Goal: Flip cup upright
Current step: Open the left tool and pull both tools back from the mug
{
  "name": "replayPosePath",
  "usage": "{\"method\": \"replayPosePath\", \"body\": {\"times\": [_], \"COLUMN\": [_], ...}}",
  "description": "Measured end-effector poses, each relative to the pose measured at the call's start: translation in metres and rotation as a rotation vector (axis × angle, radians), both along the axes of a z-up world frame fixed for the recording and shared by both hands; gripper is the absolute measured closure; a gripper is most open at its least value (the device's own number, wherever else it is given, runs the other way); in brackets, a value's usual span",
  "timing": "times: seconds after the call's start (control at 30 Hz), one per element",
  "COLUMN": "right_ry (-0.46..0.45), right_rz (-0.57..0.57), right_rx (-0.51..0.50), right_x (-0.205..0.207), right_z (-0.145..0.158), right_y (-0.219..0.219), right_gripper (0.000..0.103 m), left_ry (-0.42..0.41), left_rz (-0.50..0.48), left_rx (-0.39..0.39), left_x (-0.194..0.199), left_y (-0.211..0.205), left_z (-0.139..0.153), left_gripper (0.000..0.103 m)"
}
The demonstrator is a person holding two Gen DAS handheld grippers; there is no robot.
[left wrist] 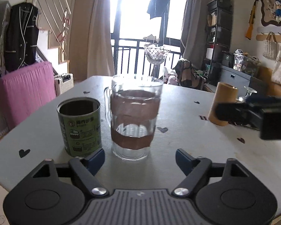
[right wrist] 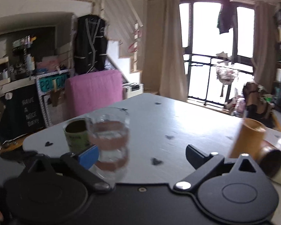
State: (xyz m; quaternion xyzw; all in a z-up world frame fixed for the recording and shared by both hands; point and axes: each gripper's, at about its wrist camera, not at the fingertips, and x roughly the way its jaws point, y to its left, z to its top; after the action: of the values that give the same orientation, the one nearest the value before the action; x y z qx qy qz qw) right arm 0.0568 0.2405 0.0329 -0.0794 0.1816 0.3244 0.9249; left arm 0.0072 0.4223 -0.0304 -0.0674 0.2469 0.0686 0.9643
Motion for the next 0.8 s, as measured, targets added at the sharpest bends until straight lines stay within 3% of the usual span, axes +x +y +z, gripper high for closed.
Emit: {"method": "replayPosePath", "body": {"times": [0.4,0.8], "right_ry": [-0.062,-0.073], "right_rz": [-0.188,-0.306], "right_rx": [0.006,-0.013], "right_x": [-0.035,-0.053], "right_z": [-0.024,-0.038], "right_y": [-0.089,-0.136], "right_gripper": [0.0,0.0], "left_ry": [-0.029,-0.049], "left_rz": [-0.004,0.033], "left_rx": [0.067,0.078], "left_x": [-0.023,-0.038], "left_y": [-0.04,-0.053], "left_z": [0.013,0.013], "left_gripper": [0.0,0.0]}}
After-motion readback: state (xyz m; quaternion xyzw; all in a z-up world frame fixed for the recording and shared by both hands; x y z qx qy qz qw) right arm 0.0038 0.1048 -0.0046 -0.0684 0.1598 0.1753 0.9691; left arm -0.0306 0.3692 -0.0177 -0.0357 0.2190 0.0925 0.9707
